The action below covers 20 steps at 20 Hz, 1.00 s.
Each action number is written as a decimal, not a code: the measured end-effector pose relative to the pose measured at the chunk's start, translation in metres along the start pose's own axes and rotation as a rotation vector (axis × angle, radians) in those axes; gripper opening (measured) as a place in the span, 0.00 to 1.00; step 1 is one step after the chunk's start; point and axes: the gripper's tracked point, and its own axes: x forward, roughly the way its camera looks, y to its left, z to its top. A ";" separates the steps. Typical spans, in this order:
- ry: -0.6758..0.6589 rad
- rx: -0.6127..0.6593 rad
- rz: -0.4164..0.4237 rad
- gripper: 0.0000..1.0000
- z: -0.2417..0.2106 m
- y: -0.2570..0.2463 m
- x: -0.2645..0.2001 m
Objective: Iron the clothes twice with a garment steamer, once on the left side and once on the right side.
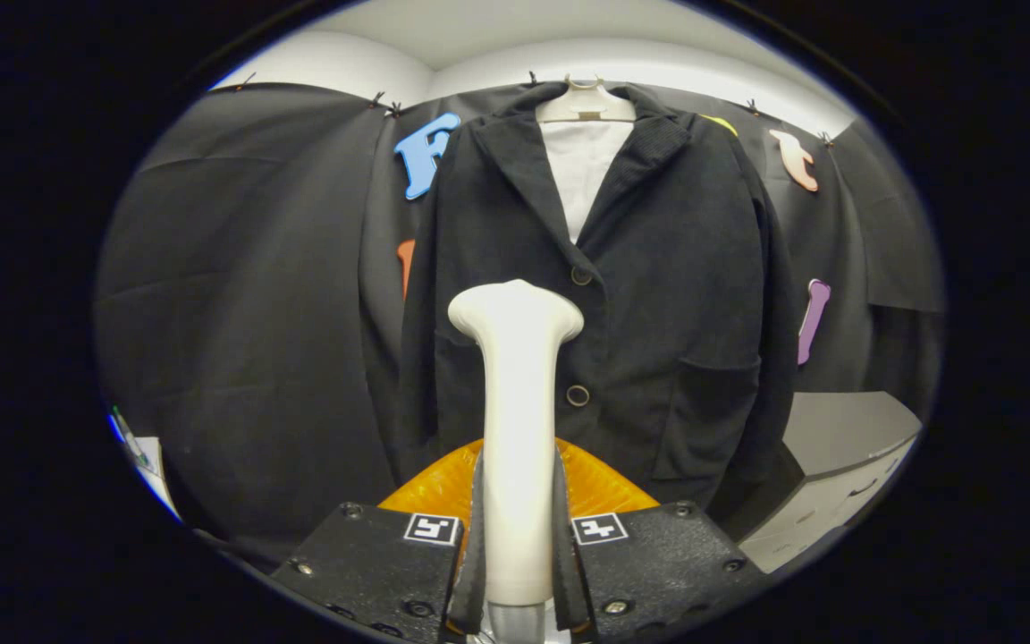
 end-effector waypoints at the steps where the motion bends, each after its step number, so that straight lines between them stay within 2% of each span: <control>1: 0.010 -0.003 0.000 0.33 -0.004 0.000 0.000; 10: 0.139 -0.023 0.022 0.33 -0.065 0.014 -0.006; 20: 0.298 -0.060 -0.003 0.33 -0.132 0.008 -0.012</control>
